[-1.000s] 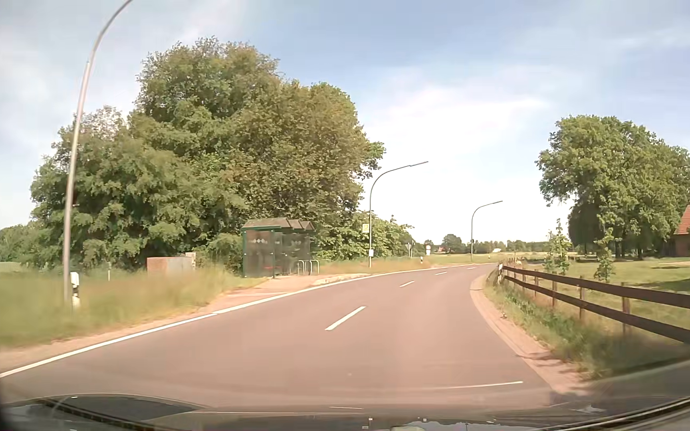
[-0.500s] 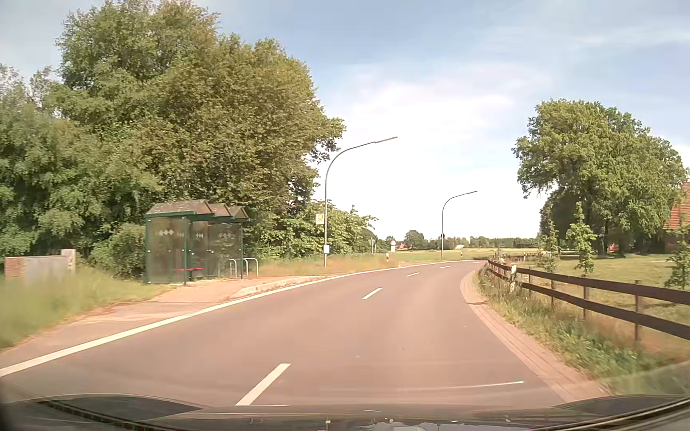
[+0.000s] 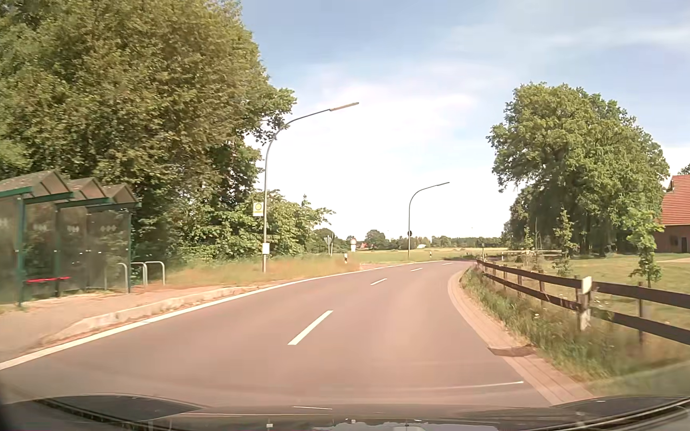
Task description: Follow the waypoints while adhering to traffic rules and regulations
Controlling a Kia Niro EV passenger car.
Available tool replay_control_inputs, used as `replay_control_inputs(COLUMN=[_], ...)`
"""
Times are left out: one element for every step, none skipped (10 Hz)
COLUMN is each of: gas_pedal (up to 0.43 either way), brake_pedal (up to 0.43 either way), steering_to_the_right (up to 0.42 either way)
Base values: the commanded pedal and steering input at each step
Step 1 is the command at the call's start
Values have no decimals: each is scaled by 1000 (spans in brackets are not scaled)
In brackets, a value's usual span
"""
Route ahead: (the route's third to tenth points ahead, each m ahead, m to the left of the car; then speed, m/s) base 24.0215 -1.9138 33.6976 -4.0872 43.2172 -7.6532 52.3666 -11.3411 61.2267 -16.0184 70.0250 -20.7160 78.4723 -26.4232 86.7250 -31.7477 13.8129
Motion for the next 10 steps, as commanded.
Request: replay_control_inputs(gas_pedal=[189,189,197,197,197,197,197,197,197,209], brake_pedal=[0,0,0,0,0,0,0,0,0,0], steering_to_the_right=[52,49,46,45,43,41,37,31,28,28])
